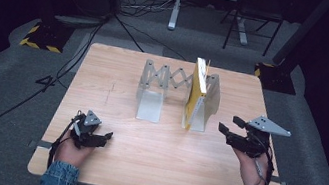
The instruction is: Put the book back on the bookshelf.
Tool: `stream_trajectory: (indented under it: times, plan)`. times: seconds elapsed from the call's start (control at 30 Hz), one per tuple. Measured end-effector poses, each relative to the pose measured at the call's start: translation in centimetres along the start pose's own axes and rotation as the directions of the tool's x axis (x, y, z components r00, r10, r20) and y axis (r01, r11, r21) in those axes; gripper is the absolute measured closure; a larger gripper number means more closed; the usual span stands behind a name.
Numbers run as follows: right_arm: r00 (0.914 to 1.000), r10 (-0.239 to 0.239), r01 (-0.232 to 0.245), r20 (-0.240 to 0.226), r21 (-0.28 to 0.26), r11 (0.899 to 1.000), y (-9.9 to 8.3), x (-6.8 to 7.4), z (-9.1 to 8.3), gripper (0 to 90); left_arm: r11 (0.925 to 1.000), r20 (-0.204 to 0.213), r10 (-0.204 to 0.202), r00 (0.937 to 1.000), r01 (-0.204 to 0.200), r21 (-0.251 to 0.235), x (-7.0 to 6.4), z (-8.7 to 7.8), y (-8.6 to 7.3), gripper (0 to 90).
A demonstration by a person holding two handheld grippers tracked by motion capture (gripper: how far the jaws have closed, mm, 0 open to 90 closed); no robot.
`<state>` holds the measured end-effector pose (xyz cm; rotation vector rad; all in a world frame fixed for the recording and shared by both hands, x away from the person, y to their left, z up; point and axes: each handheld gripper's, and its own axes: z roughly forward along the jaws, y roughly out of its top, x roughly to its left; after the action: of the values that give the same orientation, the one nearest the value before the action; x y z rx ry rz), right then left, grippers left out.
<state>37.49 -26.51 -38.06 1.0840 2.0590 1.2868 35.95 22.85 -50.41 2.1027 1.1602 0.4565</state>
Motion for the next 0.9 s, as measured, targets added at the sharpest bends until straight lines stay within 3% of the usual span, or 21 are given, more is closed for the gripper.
stream_trajectory:
  times: [0.43,0.57,0.9]
  plan:
    - [0.9986,0.041,-0.045,0.033,0.133,0.99,-3.5,-3.5,-0.2,33.3,1.0,-0.004,-0.003,1.0,0.003,-0.004,0.0,0.0,0.0,30.5]
    - [0.9975,0.028,-0.038,0.064,0.159,0.987,-4.7,-4.3,0.0,34.4,1.0,-0.003,-0.002,1.0,0.002,-0.002,0.0,0.0,0.0,30.5]
    - [0.9948,0.071,-0.088,0.073,0.255,0.963,-7.6,-5.4,1.2,34.3,0.9999,-0.005,-0.013,0.9999,0.013,-0.002,-0.1,0.1,0.1,30.3]
